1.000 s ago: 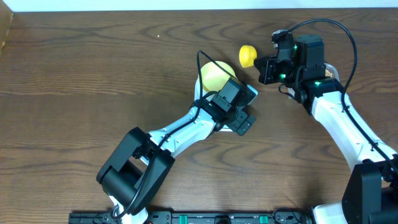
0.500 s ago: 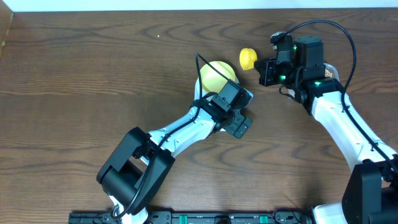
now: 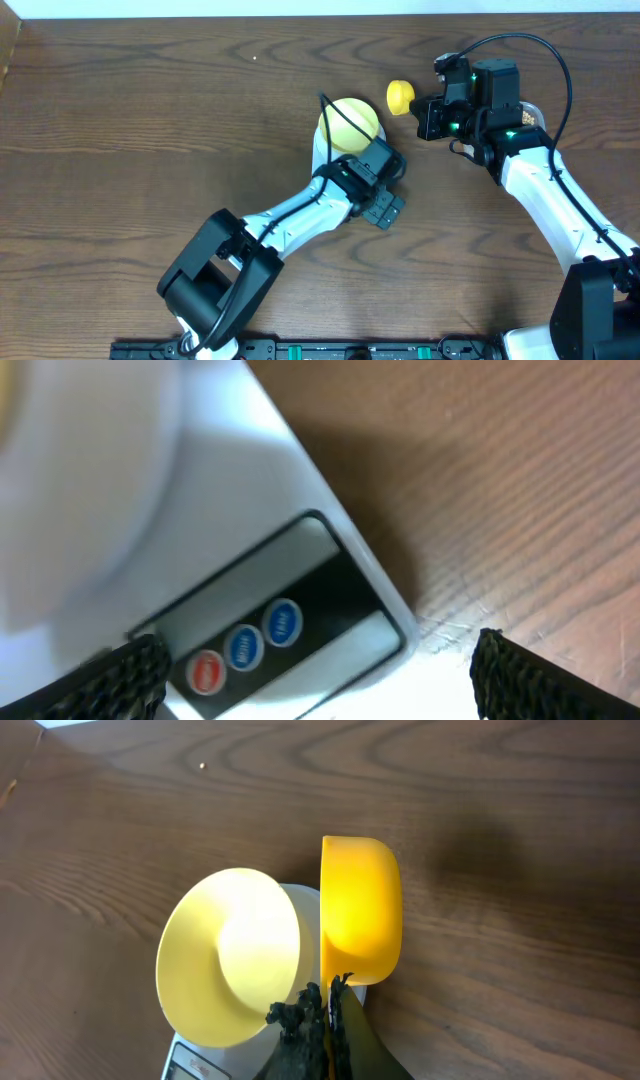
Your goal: Scoop item into bowl and weigh 50g on scale
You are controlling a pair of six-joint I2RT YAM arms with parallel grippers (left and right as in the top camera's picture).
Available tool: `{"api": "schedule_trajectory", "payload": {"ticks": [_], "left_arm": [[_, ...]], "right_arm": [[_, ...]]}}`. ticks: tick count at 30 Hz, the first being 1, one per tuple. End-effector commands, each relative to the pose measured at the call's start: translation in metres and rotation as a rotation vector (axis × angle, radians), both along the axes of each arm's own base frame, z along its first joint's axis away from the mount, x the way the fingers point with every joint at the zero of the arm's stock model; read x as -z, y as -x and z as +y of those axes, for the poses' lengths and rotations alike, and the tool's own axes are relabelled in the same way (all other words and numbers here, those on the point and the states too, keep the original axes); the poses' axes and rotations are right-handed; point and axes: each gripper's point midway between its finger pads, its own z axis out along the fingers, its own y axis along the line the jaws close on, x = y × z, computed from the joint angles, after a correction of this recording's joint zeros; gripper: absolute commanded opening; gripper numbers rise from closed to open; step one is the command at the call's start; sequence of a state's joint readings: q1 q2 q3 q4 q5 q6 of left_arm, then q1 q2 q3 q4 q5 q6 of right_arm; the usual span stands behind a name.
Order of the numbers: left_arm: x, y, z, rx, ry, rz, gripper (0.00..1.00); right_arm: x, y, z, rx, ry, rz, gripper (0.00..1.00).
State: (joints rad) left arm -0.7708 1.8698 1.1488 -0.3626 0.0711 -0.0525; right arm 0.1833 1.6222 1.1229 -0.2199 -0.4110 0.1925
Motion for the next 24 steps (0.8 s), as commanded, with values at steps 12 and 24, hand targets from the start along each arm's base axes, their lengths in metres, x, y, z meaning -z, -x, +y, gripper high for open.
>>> {"api": "schedule_trajectory", "payload": {"ticks": [12, 24], "left_arm": [[-0.006, 0.012, 0.002, 0.070, -0.062, -0.055, 0.98], [-0.002, 0.010, 0.005, 0.087, -0.081, -0.077, 0.98]], "right_arm": [[-0.002, -0.001, -0.003, -0.003, 0.014, 0.000, 0.01], [-0.002, -0.001, -0.003, -0.003, 0.013, -0.004, 0.01]]}}
